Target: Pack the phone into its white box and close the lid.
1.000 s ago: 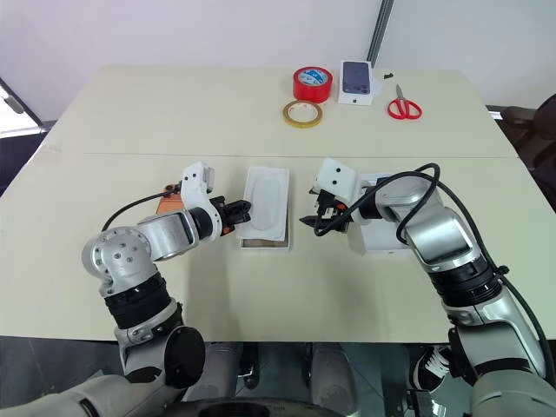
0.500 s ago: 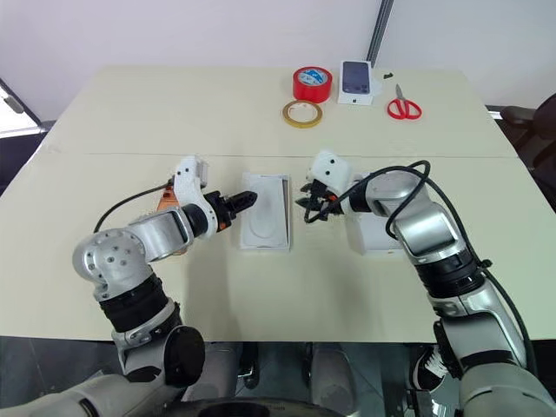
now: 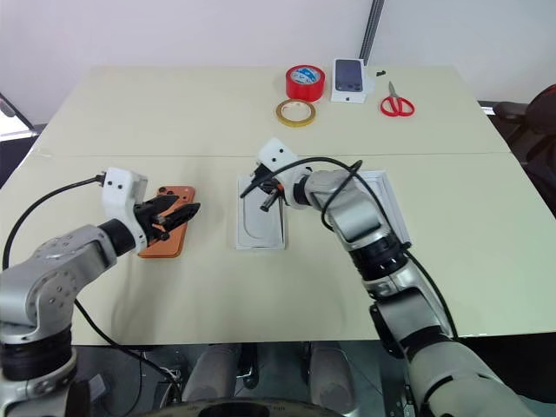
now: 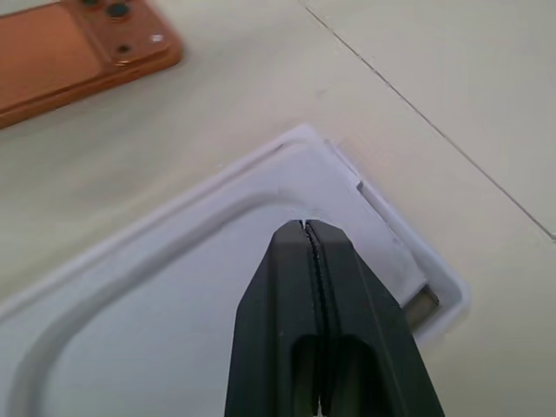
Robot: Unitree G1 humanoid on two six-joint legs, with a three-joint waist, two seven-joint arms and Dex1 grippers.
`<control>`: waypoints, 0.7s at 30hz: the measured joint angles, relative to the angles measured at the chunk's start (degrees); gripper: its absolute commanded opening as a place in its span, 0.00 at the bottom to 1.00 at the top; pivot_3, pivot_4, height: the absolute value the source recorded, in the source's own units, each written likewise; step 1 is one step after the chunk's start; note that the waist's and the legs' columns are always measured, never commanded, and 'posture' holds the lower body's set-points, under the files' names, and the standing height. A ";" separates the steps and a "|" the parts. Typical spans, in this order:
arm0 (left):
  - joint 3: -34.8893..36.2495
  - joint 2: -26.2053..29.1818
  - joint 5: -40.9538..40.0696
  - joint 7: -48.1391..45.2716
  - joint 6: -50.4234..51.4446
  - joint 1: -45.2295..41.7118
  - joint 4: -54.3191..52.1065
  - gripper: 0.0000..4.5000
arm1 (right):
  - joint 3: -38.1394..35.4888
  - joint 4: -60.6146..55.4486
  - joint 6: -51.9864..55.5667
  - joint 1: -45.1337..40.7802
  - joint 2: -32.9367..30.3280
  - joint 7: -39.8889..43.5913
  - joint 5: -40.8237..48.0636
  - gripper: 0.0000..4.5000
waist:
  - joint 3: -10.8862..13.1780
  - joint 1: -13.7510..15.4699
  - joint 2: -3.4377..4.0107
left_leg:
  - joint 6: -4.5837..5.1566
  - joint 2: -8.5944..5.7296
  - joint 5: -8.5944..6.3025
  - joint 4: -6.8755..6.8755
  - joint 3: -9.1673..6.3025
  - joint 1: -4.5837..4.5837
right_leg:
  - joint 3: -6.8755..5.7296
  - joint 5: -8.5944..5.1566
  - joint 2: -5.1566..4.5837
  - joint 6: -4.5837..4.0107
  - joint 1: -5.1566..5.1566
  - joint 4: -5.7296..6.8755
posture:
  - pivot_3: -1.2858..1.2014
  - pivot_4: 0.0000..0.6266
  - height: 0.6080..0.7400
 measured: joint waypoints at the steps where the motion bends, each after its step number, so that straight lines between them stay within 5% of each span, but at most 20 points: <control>1: 0.42 1.22 -0.53 -2.25 -1.95 1.93 -0.19 0.66 | 0.18 1.49 -0.07 -0.07 0.76 -0.93 -0.35 0.01 | 0.00 0.04 0.00 | 0.00 -0.02 0.00 -0.03 0.00 -0.04 | -0.01 0.00 -0.04 0.00 -0.02 -0.01 | 0.52 0.24 1.00; 8: 0.58 7.59 -1.96 -12.11 -9.26 12.29 -3.97 0.66 | 0.61 5.89 -1.06 -0.30 2.61 -4.86 -3.31 0.01 | 0.01 -0.10 0.03 | -0.01 -0.04 -0.01 -0.07 0.02 -0.09 | 0.00 0.01 -0.10 -0.03 -0.11 -0.08 | 0.52 0.24 1.00; 21: -1.23 7.67 -2.14 -10.52 -12.00 13.62 -4.43 0.66 | 3.69 0.79 0.23 0.70 -1.85 -4.10 -7.25 0.01 | 0.02 -0.11 0.05 | -0.01 -0.01 -0.01 -0.13 0.03 -0.09 | -0.01 0.01 -0.01 -0.03 -0.14 -0.10 | 0.52 0.24 1.00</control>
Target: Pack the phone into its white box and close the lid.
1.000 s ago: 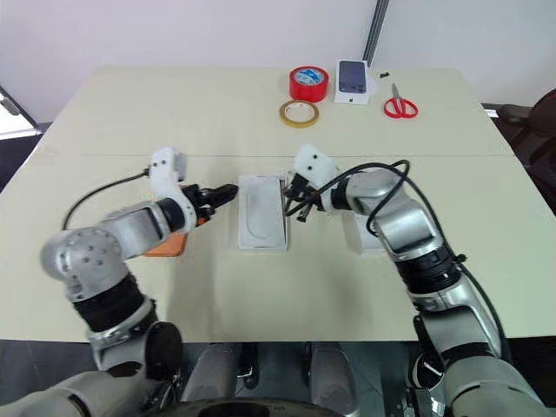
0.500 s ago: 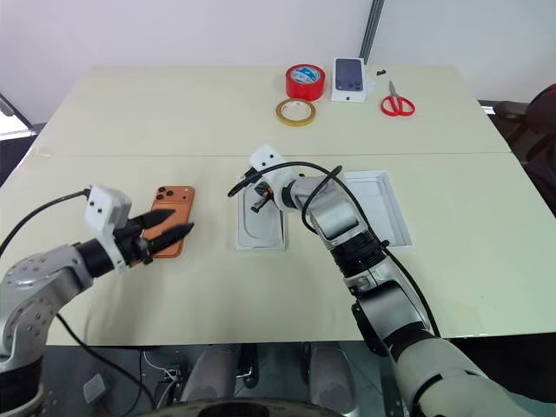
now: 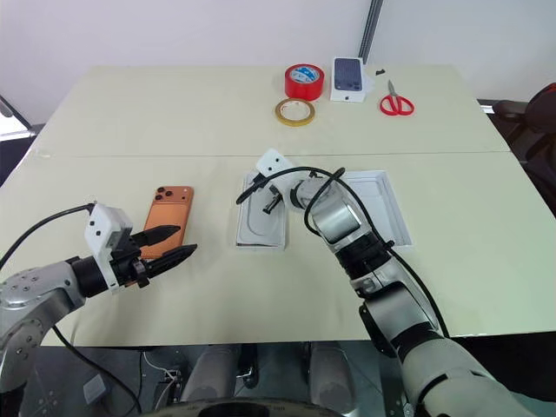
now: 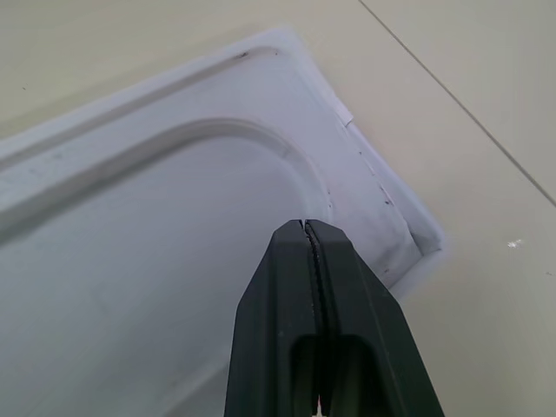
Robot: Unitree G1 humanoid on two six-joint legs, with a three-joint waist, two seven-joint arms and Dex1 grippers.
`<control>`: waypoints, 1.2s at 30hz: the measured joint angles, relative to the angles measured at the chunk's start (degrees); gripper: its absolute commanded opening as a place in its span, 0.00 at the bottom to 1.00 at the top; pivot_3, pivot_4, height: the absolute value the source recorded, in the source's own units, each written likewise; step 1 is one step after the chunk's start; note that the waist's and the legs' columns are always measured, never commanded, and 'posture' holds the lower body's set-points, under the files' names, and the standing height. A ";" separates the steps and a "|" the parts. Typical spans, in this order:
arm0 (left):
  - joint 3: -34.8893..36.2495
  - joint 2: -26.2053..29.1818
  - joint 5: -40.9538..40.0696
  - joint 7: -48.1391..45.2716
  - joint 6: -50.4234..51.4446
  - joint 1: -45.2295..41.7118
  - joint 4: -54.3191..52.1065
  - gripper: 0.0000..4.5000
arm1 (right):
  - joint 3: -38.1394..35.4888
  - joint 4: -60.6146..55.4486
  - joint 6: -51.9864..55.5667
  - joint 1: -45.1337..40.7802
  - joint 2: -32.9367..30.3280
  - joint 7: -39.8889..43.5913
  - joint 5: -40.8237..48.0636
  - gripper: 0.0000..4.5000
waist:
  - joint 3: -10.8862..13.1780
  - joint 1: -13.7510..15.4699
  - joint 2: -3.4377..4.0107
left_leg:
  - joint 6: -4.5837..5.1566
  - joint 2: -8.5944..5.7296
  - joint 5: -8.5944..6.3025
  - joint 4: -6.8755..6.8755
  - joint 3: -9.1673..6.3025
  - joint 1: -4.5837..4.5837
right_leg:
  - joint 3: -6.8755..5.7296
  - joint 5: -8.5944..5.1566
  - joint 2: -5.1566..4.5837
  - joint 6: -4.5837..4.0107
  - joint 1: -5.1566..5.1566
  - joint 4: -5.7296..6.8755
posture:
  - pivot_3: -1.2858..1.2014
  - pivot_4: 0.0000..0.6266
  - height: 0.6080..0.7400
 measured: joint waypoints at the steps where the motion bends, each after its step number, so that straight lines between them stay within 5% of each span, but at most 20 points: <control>1: -0.04 0.00 -0.05 0.35 0.00 -0.02 0.03 0.66 | 0.00 -0.77 0.00 0.00 -0.04 0.22 -0.11 0.01 | 0.00 0.00 0.00 | 0.00 0.01 0.00 0.00 0.00 0.00 | 0.00 0.00 0.02 0.00 0.00 0.00 | 0.52 0.24 1.00; 12: 4.68 -1.58 -3.34 8.96 4.51 -4.55 5.12 0.66 | 0.72 -6.55 -1.07 0.00 1.59 4.22 1.81 0.01 | 0.00 0.01 0.00 | 0.01 0.10 0.02 0.01 -0.02 0.01 | 0.00 0.00 0.31 0.02 0.05 -0.01 | 0.52 0.24 1.00; 20: 5.17 -0.09 -5.98 5.45 2.93 -1.19 1.35 0.66 | 1.75 1.03 -4.51 -0.05 1.72 3.11 -0.19 0.01 | 0.00 0.00 0.00 | -0.02 0.10 0.00 0.00 0.01 0.00 | 0.01 0.00 0.24 0.00 0.01 -0.05 | 0.52 0.24 1.00; 36: 6.40 2.25 -7.95 3.23 1.48 1.27 0.11 0.66 | 7.25 -12.64 -2.17 5.21 -5.78 21.78 4.29 0.01 | 0.02 0.06 0.03 | -0.03 0.11 0.00 -0.08 0.01 -0.17 | 0.01 0.02 0.09 -0.05 -0.46 -0.11 | 0.52 0.24 1.00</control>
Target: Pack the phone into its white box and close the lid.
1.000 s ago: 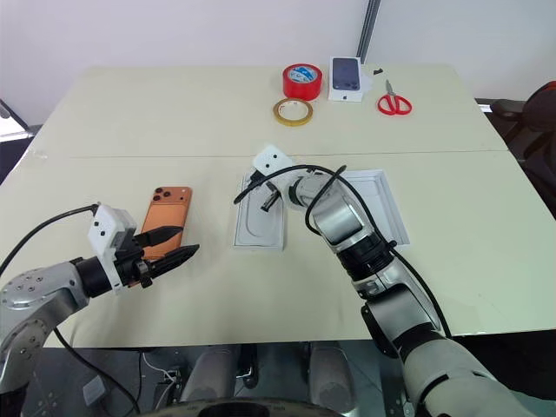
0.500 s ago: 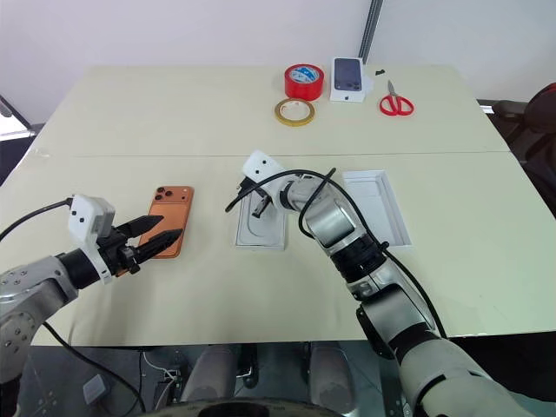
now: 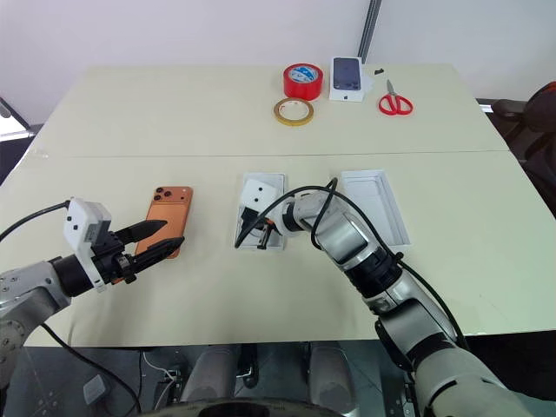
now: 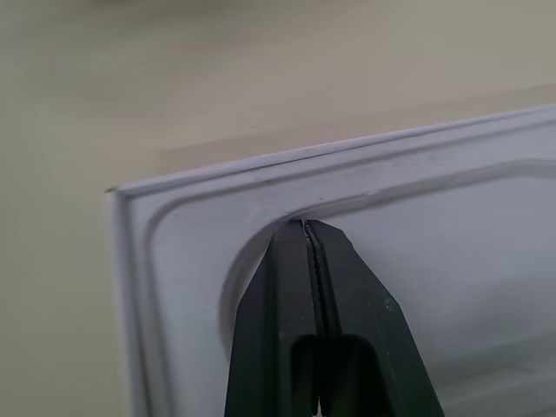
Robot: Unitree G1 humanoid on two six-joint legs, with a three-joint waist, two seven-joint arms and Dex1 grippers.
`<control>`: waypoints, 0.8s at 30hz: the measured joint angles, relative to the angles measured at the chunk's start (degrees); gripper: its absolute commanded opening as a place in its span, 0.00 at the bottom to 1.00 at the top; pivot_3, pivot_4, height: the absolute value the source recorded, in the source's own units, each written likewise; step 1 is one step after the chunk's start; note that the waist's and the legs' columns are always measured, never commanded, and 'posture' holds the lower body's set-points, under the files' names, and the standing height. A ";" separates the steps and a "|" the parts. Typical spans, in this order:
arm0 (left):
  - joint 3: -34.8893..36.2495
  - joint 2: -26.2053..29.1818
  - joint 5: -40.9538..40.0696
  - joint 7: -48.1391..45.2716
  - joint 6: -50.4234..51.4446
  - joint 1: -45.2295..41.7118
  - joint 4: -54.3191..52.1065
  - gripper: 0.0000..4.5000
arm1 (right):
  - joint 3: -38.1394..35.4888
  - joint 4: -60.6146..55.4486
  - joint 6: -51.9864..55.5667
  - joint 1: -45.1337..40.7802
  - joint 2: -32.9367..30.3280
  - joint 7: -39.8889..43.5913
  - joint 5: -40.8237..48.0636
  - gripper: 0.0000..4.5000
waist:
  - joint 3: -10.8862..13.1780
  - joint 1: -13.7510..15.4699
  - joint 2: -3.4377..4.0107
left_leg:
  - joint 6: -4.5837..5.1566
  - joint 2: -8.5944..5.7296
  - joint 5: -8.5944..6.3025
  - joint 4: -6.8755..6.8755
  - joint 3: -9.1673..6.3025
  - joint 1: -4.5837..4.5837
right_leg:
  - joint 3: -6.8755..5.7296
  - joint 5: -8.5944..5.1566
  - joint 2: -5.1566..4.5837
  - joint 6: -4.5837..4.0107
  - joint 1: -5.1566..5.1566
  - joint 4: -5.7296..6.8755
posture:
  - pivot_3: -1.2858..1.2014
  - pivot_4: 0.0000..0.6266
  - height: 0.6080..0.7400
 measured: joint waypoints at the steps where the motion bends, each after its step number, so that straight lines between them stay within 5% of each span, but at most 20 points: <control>1: 0.00 0.04 0.00 0.00 -0.02 -0.02 0.02 0.66 | 0.28 -0.59 0.24 0.14 -0.38 0.53 0.04 0.01 | 0.00 0.02 0.00 | 0.00 0.00 0.00 0.00 0.00 -0.04 | 0.00 0.00 0.00 0.00 -0.04 0.00 | 0.52 0.24 1.00; 11: -0.02 0.13 0.07 0.35 -0.04 -0.39 0.11 0.66 | 1.08 -2.39 0.41 0.73 -1.37 1.79 0.09 0.01 | -0.02 0.04 -0.03 | -0.02 -0.02 0.06 0.13 0.01 -0.65 | 0.00 0.02 0.07 0.00 -0.35 0.09 | 0.52 0.24 1.00; 24: 0.60 0.11 0.60 3.54 0.18 -1.19 2.71 0.66 | -6.39 10.29 -0.64 -5.91 7.14 -10.67 -0.48 0.01 | -0.02 0.00 -0.04 | 0.02 0.02 0.21 0.19 0.00 -0.64 | 0.01 0.07 0.31 -0.05 -0.32 0.18 | 0.52 0.24 1.00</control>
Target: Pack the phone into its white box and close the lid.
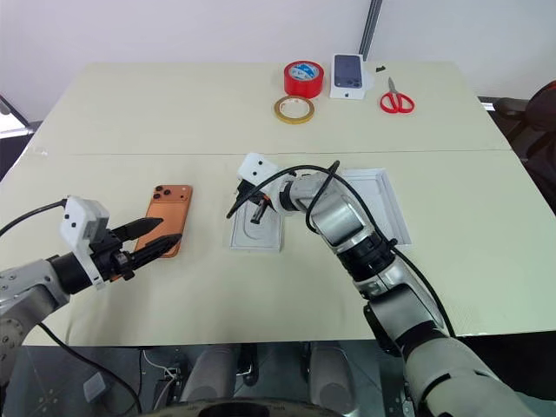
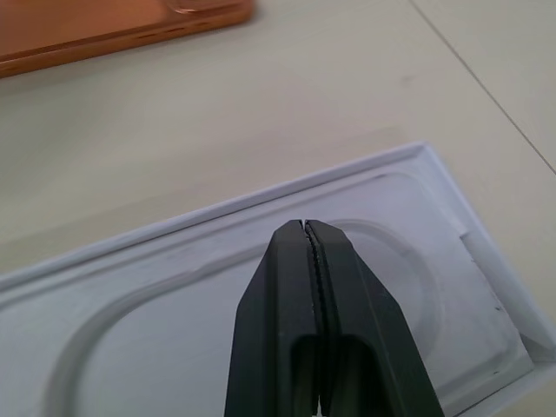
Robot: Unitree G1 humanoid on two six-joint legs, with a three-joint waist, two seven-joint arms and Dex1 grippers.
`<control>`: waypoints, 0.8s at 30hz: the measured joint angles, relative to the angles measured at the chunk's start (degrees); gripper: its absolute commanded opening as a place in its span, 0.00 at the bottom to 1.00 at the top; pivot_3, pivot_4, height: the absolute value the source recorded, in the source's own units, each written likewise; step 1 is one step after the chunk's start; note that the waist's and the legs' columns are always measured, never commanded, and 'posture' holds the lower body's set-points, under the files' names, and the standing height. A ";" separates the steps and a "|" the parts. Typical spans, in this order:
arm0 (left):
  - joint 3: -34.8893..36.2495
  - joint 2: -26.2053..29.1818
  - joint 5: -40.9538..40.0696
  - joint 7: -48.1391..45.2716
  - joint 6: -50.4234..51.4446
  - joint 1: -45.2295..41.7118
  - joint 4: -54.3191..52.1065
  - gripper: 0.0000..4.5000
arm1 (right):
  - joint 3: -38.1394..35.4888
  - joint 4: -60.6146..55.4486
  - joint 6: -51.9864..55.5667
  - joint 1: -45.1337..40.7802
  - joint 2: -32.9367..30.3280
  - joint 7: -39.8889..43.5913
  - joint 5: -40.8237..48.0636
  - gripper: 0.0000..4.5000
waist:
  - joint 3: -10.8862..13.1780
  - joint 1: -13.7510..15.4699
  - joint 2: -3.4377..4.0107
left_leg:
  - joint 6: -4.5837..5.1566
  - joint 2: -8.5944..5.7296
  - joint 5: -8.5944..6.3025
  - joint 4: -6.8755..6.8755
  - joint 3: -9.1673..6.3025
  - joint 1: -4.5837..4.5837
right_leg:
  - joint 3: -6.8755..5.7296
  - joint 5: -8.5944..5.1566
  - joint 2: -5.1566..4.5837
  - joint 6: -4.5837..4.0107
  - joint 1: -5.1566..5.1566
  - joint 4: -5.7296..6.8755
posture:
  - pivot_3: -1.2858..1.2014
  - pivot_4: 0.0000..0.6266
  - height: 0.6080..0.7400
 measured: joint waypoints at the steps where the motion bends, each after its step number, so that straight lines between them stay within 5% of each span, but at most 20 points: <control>1: 0.33 -0.02 0.30 1.48 0.36 -0.77 1.25 0.66 | -0.54 0.87 -0.13 -0.18 1.16 -0.78 0.13 0.01 | 0.00 0.01 0.00 | 0.01 0.00 0.03 0.00 0.00 0.00 | 0.00 0.00 0.00 0.01 0.00 0.04 | 0.52 0.24 1.00; 2: 0.88 -0.10 0.39 3.33 1.54 -1.76 2.82 0.66 | -0.87 1.38 -0.14 -0.48 2.23 -1.47 0.31 0.01 | 0.00 0.01 0.00 | 0.01 0.00 0.05 0.01 0.00 0.00 | 0.00 0.01 0.02 0.01 -0.01 0.09 | 0.52 0.24 1.00; 7: 2.12 -0.16 3.84 13.00 8.53 -5.53 12.12 0.99 | 0.39 2.14 -1.44 -2.19 7.16 -3.02 0.16 0.00 | 0.00 -0.12 -0.01 | -0.08 0.05 0.11 0.02 -0.04 0.04 | -0.01 0.08 0.26 0.16 -0.03 0.20 | 0.52 0.24 1.00; 24: 0.52 -4.74 2.15 18.34 30.13 -22.77 20.38 0.99 | 14.76 10.71 -5.92 -3.97 13.48 -0.65 -7.06 0.00 | -0.17 0.30 -0.18 | -0.30 0.03 0.24 0.03 -0.13 0.24 | -0.01 0.10 0.18 0.17 0.04 0.71 | 0.52 0.24 1.00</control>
